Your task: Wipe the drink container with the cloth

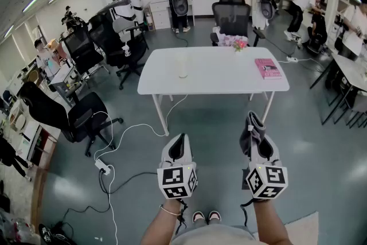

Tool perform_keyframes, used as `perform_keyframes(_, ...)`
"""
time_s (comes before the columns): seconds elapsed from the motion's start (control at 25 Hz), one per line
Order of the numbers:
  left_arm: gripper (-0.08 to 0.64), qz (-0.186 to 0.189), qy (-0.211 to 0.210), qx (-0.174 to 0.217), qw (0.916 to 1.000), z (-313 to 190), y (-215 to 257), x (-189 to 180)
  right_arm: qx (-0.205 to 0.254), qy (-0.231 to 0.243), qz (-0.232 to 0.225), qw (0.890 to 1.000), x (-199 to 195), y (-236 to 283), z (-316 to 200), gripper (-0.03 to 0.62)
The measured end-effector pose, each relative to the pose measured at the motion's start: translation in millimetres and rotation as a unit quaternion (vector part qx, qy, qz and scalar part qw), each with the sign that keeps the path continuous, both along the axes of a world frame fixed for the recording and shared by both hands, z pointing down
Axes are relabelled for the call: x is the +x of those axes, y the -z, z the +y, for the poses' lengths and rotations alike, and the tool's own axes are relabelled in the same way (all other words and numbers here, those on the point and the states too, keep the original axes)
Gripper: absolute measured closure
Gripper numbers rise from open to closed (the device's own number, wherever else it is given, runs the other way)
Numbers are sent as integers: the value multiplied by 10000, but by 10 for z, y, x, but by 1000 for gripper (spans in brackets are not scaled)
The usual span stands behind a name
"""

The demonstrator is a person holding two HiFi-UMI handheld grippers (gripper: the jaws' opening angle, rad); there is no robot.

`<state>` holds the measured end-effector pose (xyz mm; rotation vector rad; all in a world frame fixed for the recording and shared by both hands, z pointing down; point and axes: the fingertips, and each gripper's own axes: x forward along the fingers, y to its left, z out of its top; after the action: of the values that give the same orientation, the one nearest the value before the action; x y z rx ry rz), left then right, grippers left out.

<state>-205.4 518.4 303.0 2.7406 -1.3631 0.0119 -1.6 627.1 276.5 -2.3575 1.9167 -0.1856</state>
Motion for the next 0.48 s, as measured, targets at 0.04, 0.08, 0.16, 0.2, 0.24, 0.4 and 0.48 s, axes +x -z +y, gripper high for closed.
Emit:
perform_keyframes(0.04, 560, -8, -5, 3, 10000, -1, -3, -1, -8, 3, -4, 10000, -3, -2, -3, 523)
perform_keyframes(0.08, 560, -15, -9, 5, 10000, -1, -6, -2, -15, 6, -9, 10000, -6, -4, -5, 523)
perform_keyframes(0.16, 560, -24, -12, 4, 10000, -1, -15, -5, -27, 9, -23, 10000, -10, -13, -6, 523)
perform_keyframes(0.2, 560, -23, -11, -3, 10000, 1, -22, -5, -33, 8, -30, 10000, -9, -19, -3, 523)
perform_keyframes(0.24, 560, -21, -10, -11, 10000, 4, -29, -4, -39, 4, -35, 10000, -6, -27, 2, 523)
perform_keyframes(0.4, 560, -29, -7, -28, 10000, 7, -43, 20, -21, 46, -130, 9999, 22, -46, 5, 523)
perform_keyframes(0.48, 560, -38, 1, -31, 10000, -1, -46, 17, 35, 65, -244, 9997, 27, -56, -11, 522)
